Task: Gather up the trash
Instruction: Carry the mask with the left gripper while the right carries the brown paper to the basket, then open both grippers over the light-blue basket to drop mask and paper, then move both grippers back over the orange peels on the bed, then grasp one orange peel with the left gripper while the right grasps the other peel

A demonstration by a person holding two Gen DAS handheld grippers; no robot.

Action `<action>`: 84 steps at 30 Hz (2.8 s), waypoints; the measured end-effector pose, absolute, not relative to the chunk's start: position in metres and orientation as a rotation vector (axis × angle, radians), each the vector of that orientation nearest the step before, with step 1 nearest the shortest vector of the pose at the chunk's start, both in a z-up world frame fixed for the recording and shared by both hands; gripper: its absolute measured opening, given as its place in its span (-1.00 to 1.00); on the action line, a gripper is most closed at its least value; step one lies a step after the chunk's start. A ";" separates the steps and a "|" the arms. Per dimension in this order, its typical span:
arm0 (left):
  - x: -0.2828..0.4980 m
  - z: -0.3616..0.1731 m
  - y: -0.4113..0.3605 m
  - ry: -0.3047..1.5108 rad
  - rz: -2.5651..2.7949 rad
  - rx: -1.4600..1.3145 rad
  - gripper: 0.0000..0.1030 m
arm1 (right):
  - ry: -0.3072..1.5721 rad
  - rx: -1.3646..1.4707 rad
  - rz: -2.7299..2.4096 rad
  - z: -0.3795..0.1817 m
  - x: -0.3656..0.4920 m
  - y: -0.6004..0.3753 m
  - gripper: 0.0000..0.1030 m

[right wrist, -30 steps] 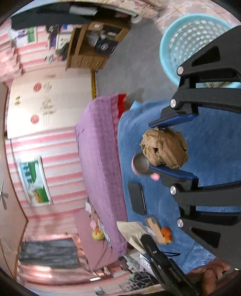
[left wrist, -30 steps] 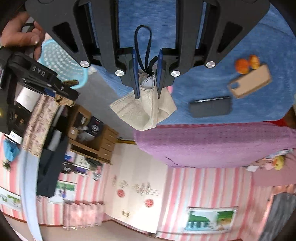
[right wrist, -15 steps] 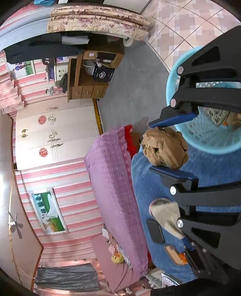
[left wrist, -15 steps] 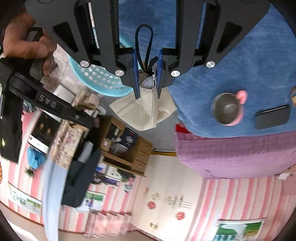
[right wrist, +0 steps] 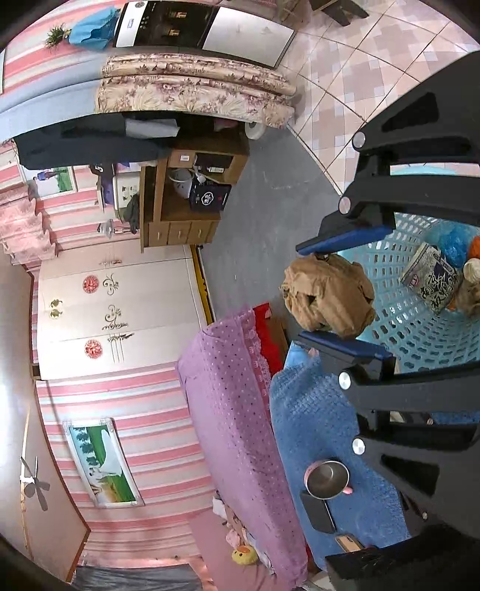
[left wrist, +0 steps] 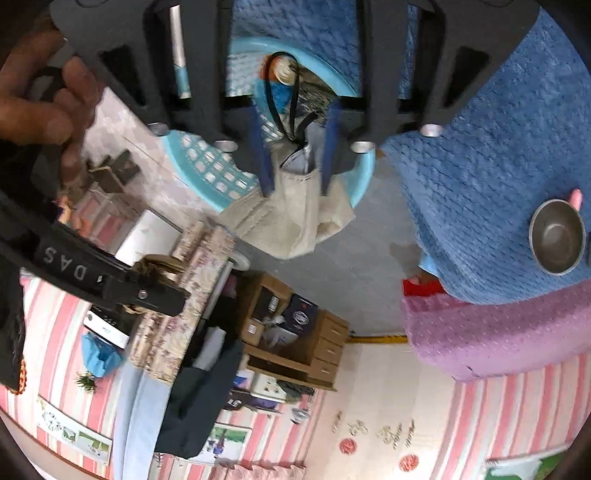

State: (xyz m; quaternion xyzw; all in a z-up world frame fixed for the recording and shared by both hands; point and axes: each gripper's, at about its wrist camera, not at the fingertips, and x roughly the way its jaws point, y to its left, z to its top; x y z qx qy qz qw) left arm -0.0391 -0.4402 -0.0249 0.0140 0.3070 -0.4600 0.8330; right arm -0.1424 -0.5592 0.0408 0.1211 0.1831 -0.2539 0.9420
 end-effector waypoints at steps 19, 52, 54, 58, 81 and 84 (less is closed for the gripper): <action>0.006 0.015 -0.305 0.585 -0.698 -0.072 0.45 | 0.437 0.263 -0.461 0.033 -0.125 -0.548 -0.14; 0.090 -0.061 -0.027 0.789 -0.153 0.063 0.49 | 0.523 0.134 -0.131 0.009 -0.007 -0.343 0.42; 0.097 -0.064 -0.029 0.793 -0.157 0.071 0.39 | 0.544 0.121 -0.098 0.004 0.003 -0.325 0.42; 0.113 -0.075 -0.033 0.846 -0.179 0.065 -0.31 | 0.572 0.093 -0.044 -0.005 0.021 -0.291 0.42; 0.089 -0.040 0.064 0.707 -0.041 -0.105 -0.54 | 0.780 0.008 0.234 -0.088 0.127 -0.111 0.40; 0.089 -0.041 0.068 0.712 -0.043 -0.108 -0.54 | 0.838 -0.048 0.236 -0.102 0.140 -0.094 0.15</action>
